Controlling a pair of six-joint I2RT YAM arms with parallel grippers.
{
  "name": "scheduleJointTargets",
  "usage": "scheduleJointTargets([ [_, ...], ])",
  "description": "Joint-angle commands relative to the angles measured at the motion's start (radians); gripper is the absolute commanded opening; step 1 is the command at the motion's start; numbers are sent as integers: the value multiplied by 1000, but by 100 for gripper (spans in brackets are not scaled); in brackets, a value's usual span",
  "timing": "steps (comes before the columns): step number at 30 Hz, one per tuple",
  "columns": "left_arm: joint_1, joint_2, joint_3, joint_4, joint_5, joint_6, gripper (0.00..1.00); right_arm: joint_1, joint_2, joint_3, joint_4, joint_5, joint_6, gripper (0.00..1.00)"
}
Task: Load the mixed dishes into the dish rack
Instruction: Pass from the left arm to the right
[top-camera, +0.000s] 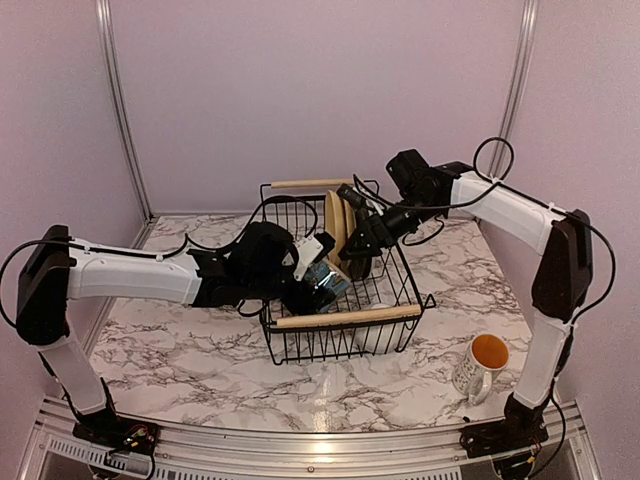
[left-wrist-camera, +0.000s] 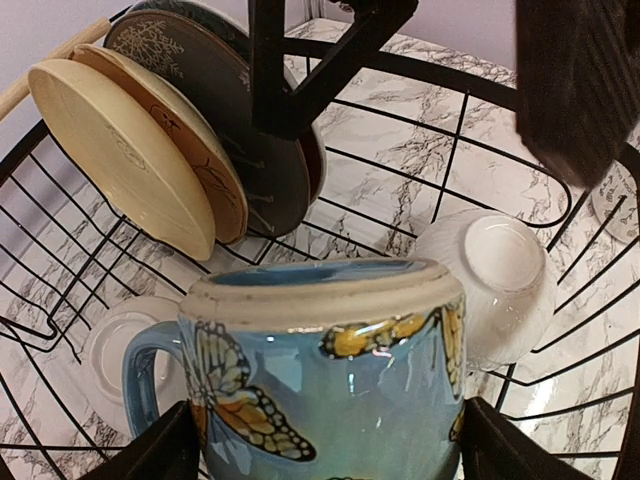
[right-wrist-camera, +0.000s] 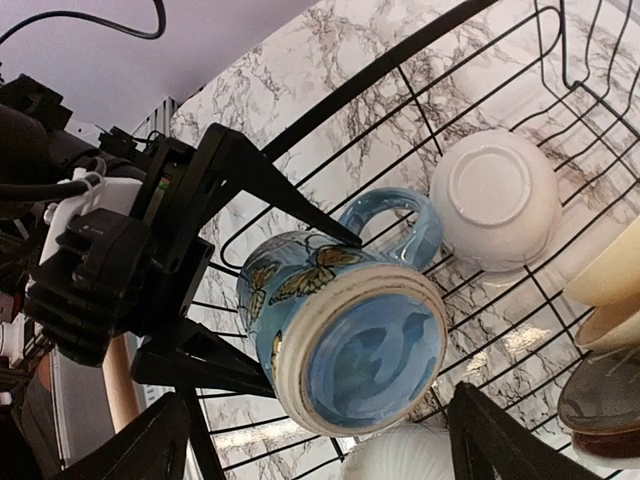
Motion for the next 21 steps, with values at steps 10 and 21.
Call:
scheduleJointTargets([
  [10, -57, -132, -53, 312, -77, 114, 27, 17, 76, 26, -38, -89, 40, 98],
  [21, -72, -122, -56, 332, -108, 133, 25, 43, 78, 5, -50, -216, 46, 98],
])
